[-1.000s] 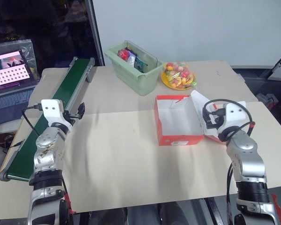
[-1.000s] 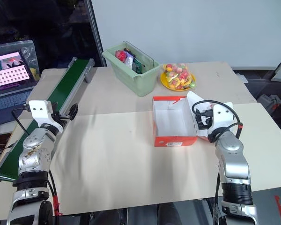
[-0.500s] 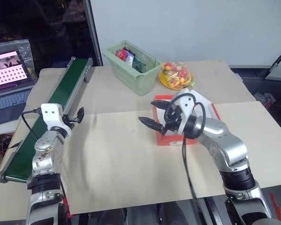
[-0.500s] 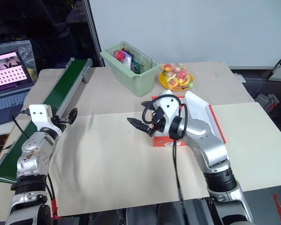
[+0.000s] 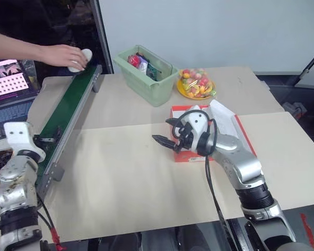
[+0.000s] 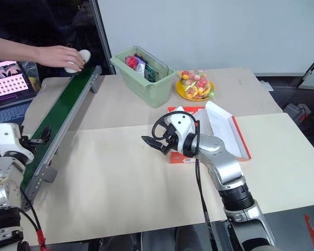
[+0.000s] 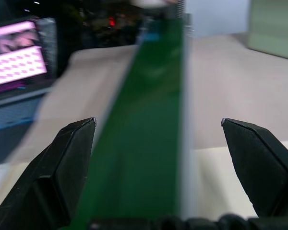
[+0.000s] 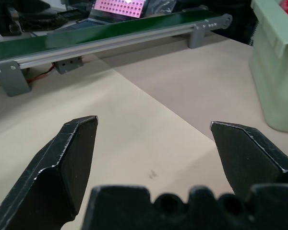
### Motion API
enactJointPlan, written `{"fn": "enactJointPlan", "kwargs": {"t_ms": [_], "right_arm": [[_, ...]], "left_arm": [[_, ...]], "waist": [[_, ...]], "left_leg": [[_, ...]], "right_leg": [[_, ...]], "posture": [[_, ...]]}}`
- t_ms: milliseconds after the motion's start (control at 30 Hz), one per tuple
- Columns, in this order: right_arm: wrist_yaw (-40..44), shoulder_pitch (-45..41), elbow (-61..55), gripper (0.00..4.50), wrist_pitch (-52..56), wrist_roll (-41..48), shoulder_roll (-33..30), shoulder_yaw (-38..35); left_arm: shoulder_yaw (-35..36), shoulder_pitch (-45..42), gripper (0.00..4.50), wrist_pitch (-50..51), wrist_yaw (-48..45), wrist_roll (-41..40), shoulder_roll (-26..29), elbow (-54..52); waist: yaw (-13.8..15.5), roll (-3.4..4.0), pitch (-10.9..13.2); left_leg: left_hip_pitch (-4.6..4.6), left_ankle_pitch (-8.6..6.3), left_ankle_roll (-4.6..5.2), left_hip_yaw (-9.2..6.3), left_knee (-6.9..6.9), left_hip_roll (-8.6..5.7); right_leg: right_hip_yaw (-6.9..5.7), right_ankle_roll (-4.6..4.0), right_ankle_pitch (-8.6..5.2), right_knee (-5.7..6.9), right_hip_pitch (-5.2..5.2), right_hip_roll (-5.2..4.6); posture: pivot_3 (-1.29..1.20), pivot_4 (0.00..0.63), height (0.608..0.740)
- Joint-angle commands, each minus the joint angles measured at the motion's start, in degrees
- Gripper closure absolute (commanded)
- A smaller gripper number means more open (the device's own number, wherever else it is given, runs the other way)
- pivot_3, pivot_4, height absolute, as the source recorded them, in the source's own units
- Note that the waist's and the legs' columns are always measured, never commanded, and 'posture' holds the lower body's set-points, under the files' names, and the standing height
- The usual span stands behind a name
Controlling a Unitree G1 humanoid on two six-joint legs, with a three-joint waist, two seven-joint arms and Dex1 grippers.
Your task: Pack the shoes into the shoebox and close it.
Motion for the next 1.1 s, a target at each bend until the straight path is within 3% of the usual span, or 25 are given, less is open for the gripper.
{"fn": "enactJointPlan", "kwargs": {"t_ms": [33, 400, 1100], "right_arm": [[-1.7, 0.2, -1.5, 0.1, -1.6, -0.6, 1.2, -0.8], [-7.5, 0.3, -1.7, 0.1, -1.6, -3.4, 6.3, -0.3], [-9.5, 1.2, -3.2, 0.1, -0.6, -4.1, 7.4, -1.0]], "left_arm": [[0.6, -0.4, 0.0, -1.1, -2.1, -0.1, 2.4, 0.9], [-1.1, -0.9, 0.0, -0.4, -5.2, 0.1, 3.0, 2.5], [-1.7, -4.6, 0.0, -2.9, -5.8, 1.5, 5.9, 12.6]], "waist": [[0.0, 0.0, 0.0], [-0.2, 0.0, 0.0], [-0.4, 0.0, 0.0]], "left_leg": [[0.0, 0.0, -0.01, 0.0, 0.0, 0.0], [0.0, -0.02, -0.05, -0.05, -0.01, 0.02], [-0.01, -0.03, -0.05, -0.05, -0.04, 0.02]], "right_leg": [[0.0, 0.0, 0.0, 0.0, 0.0, 0.0], [0.01, -0.02, 0.01, 0.06, -0.08, 0.0], [0.0, -0.03, 0.02, 0.08, -0.14, 0.01]], "posture": [[0.0, 0.15, 0.74], [0.0, 0.15, 0.74], [0.0, 0.15, 0.74]]}}
